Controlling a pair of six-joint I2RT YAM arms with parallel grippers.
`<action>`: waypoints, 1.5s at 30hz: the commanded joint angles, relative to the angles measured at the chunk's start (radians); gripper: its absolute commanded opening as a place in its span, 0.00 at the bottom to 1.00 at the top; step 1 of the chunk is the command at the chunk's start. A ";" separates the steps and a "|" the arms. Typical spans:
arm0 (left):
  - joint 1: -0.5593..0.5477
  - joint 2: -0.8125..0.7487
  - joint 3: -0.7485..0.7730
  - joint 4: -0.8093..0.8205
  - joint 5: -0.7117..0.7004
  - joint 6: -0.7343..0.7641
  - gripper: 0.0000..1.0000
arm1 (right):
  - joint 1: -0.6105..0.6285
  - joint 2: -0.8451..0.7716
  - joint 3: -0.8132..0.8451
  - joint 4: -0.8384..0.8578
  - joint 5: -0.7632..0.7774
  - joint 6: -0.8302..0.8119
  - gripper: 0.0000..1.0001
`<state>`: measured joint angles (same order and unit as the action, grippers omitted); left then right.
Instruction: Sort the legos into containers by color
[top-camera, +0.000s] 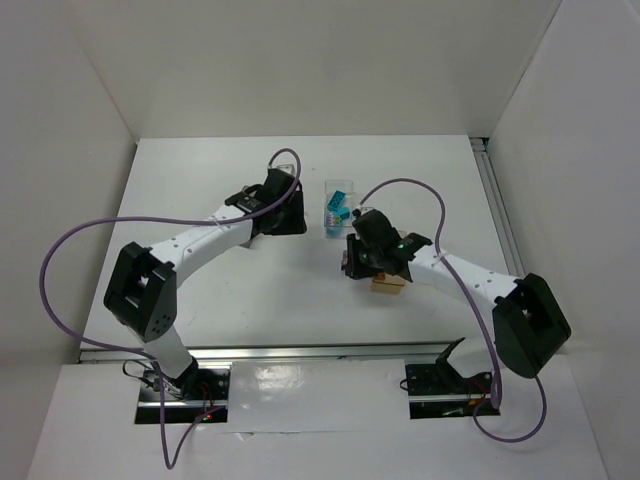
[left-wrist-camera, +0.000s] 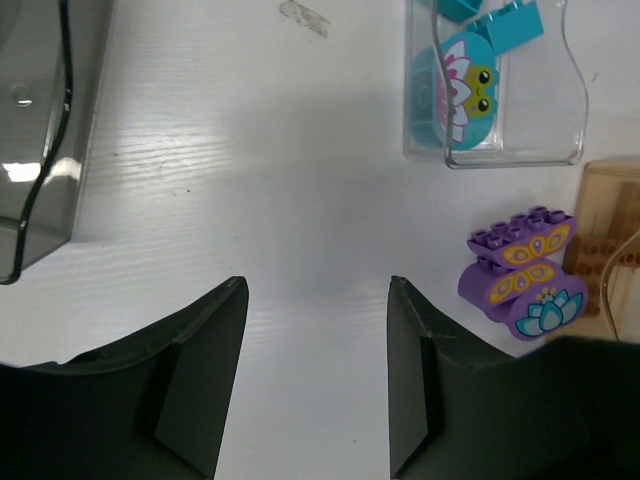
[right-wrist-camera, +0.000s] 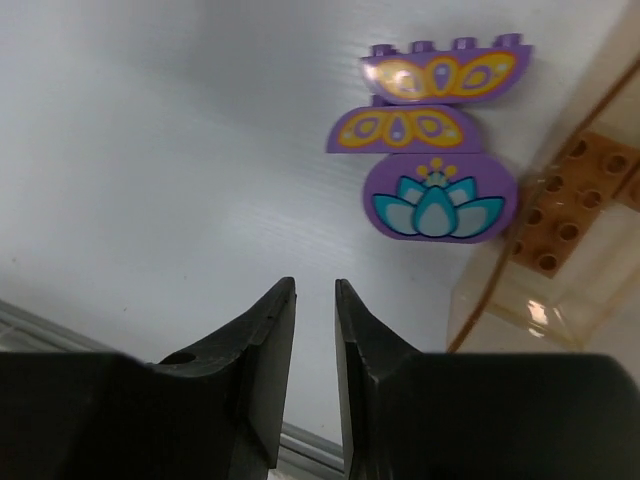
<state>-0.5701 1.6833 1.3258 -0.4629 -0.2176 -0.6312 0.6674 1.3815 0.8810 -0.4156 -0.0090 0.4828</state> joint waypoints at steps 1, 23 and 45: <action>-0.013 -0.014 0.003 0.010 0.027 -0.013 0.63 | -0.034 0.002 -0.003 -0.023 0.102 0.051 0.30; -0.013 0.013 0.012 0.049 0.109 -0.004 0.65 | -0.069 0.117 0.053 -0.046 0.225 0.042 0.86; -0.013 0.033 0.003 0.049 0.118 0.024 0.66 | -0.051 0.287 0.075 0.083 0.172 -0.061 0.75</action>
<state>-0.5838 1.7039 1.3258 -0.4335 -0.1127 -0.6277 0.5987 1.6604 0.9714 -0.3992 0.1608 0.4419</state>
